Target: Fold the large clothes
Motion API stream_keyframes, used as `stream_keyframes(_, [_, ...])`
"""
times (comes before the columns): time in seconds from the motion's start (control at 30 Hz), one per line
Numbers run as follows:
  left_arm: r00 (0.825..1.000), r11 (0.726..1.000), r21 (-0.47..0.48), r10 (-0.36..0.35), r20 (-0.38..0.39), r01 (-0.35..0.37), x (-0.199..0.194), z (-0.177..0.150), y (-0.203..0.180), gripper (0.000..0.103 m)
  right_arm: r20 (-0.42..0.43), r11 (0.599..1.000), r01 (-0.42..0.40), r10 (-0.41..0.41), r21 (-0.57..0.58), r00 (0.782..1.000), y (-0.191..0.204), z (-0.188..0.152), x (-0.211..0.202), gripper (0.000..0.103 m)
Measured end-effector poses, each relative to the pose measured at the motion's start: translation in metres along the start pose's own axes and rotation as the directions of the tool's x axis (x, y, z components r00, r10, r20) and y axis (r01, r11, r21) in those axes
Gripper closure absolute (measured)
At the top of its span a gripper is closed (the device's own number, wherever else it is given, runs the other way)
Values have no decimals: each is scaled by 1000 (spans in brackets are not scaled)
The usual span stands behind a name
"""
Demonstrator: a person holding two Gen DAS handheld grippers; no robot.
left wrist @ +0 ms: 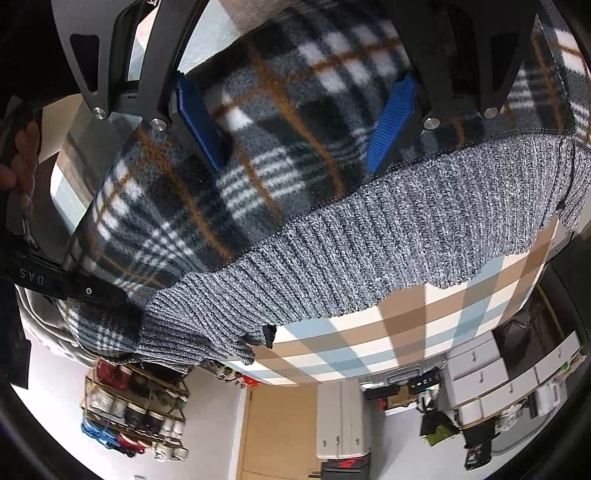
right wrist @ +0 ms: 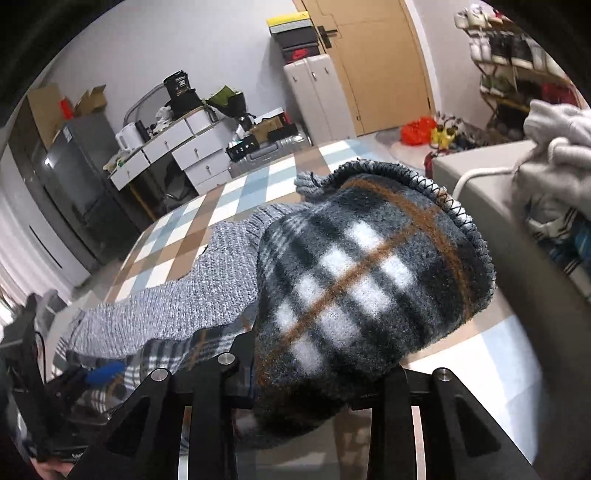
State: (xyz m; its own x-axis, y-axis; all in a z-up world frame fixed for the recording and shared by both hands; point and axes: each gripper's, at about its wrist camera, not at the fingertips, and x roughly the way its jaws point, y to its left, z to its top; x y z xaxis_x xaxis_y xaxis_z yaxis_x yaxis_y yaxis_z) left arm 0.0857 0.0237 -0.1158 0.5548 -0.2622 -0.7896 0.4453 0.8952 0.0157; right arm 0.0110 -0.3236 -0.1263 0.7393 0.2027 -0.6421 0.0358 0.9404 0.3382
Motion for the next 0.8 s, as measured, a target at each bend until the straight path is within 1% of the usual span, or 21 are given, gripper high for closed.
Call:
stream_keyframes(0.07, [1000, 1000, 20, -22, -1, 22, 1, 1, -7, 27, 2, 1000, 0, 0, 19, 1000, -9, -1, -7, 72])
stream_keyframes(0.13, [1000, 999, 39, -21, -3, 21, 1, 2, -12, 27, -5, 999, -10, 10, 49, 1000, -15, 0, -8, 72])
stream_keyframes(0.17, [1000, 999, 45, -12, -3, 12, 2, 2, -14, 27, -18, 997, -27, 28, 75, 999, -21, -1, -7, 71])
stream_keyframes(0.2, [1000, 999, 49, -10, -4, 10, 1, 2, -15, 27, -31, 990, -62, 66, 127, 997, -31, -2, -4, 70])
stream_keyframes(0.23, [1000, 999, 46, -17, -7, 17, 1, 2, -13, 27, -45, 975, -100, 111, 198, 993, -41, -4, 1, 69])
stream_keyframes(0.27, [1000, 999, 41, -26, -8, 26, 1, 3, -11, 27, -65, 956, -131, 153, 263, 986, -50, -5, 7, 66])
stream_keyframes(0.33, [999, 998, 34, -50, -12, 50, -1, 3, -8, 27, -80, 899, -177, 227, 400, 971, -68, -7, 19, 64])
stream_keyframes(0.37, [998, 998, 35, -57, -13, 57, -1, 3, -7, 27, -80, 876, -198, 257, 440, 963, -75, -7, 22, 61])
stream_keyframes(0.4, [998, 997, 39, -61, -14, 61, -2, 2, -7, 27, -82, 839, -218, 296, 498, 952, -83, -8, 28, 59])
stream_keyframes(0.47, [998, 997, 49, -62, -15, 62, -2, 2, -8, 27, -75, 807, -234, 324, 542, 943, -89, -7, 32, 56])
stream_keyframes(0.5, [998, 997, 54, -62, -14, 63, -4, 1, -9, 27, -79, 800, -239, 335, 550, 939, -90, -6, 35, 44])
stream_keyframes(0.53, [998, 996, 58, -62, -15, 63, -4, 1, -10, 27, -94, 798, -241, 347, 553, 933, -89, -5, 38, 36])
stream_keyframes(0.57, [998, 996, 59, -61, -15, 62, -4, 1, -10, 27, -109, 803, -230, 341, 549, 934, -87, -3, 41, 28])
stream_keyframes(0.6, [998, 996, 59, -63, -16, 64, -5, 1, -11, 27, -117, 817, -216, 325, 535, 938, -83, 0, 43, 28])
stream_keyframes(0.67, [998, 995, 67, -67, -13, 68, -8, 0, -10, 27, -134, 859, -181, 275, 479, 952, -75, 7, 46, 28])
stream_keyframes(0.73, [997, 995, 62, -77, -3, 77, -15, -2, -6, 27, -145, 879, -147, 236, 454, 961, -71, 7, 50, 29])
stream_keyframes(0.77, [997, 996, 54, -77, 0, 77, -18, -3, -2, 27, -143, 885, -131, 215, 447, 966, -72, 7, 53, 33])
stream_keyframes(0.8, [997, 996, 46, -74, 0, 74, -21, -3, 3, 27, -142, 896, -116, 194, 430, 971, -72, 7, 54, 47])
